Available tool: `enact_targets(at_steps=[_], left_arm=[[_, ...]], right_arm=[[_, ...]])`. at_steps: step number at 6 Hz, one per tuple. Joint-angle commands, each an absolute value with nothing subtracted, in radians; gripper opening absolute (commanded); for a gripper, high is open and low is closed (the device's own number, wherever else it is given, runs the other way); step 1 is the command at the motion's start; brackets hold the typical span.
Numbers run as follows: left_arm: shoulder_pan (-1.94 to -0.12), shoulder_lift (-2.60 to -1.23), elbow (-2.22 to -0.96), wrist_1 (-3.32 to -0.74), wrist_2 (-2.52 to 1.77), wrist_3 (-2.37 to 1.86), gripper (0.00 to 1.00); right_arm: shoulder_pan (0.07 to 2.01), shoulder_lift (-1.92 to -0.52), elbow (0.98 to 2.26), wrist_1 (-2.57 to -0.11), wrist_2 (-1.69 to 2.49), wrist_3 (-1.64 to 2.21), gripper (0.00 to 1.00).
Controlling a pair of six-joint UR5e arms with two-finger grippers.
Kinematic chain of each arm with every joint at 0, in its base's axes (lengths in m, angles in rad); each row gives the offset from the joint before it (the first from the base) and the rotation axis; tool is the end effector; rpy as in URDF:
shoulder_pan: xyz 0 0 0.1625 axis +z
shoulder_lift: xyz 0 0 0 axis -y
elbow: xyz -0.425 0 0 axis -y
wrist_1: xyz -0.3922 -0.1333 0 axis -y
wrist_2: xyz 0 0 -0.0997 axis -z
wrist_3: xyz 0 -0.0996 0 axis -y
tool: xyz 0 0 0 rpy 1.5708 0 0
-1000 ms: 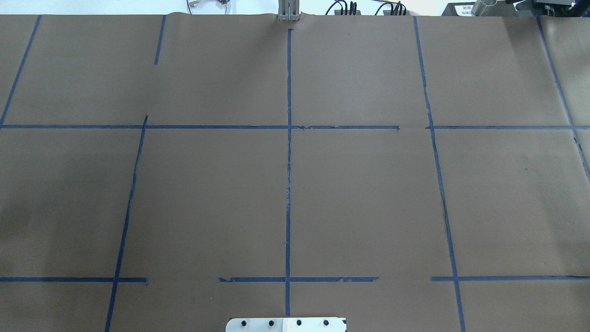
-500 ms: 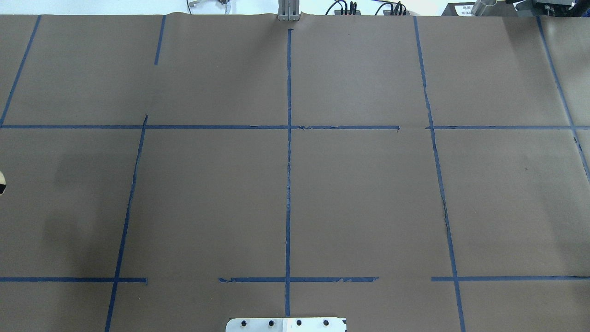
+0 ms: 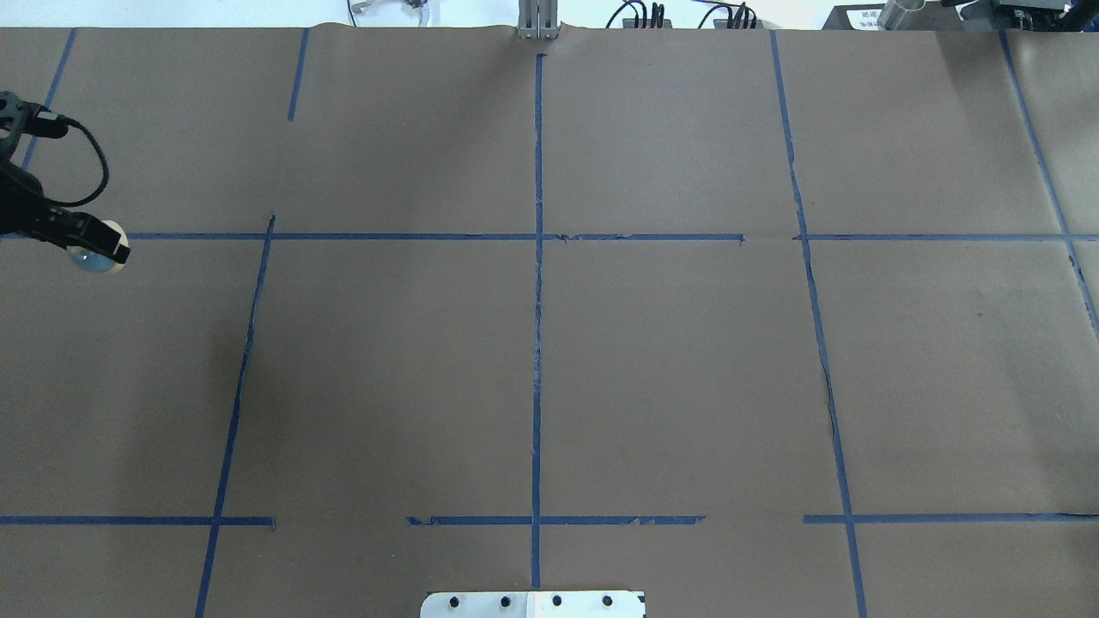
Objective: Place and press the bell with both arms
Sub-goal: 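Carry the bell with the left gripper toward the table center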
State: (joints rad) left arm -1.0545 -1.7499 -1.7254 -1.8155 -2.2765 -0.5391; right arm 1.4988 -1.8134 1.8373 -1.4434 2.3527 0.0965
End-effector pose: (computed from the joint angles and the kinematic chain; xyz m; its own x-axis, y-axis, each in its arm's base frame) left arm 0.2222 -0.5307 0.4612 0.6301 0.2133 -0.7467 -0.1048 0.9761 0.1904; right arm 0.0342 -0.4027 0.6205 0.7037 -0.0612 0.7079 0.0033 0.9966 0.0829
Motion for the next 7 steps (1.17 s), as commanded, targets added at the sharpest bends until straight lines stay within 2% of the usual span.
enact_targets(at_steps=[1,2,5,6,7], left_arm=[[-0.910,-1.988,-1.633,-1.749,-2.185,-0.767,0.06],[-0.855,-2.116,-1.536,-1.732,-2.163,-0.860,0.06],[-0.698,-2.577,-1.118,-1.741,-2.022,-1.179,0.05],[-0.668,-2.633,-1.054,-1.750,-1.993,-1.213,0.05],[-0.643,-2.635,-1.052,-1.752,-1.990,-1.213,0.06]], right_arm=[[1.499,-1.813,1.835,-1.443,2.352,0.097,1.00],[1.499,-1.813,1.832,-1.443,2.350,0.098,1.00],[1.499,-1.812,1.828,-1.443,2.350,0.098,1.00],[1.499,-1.810,1.827,-1.443,2.350,0.097,1.00],[1.499,-1.810,1.827,-1.443,2.350,0.097,1.00]])
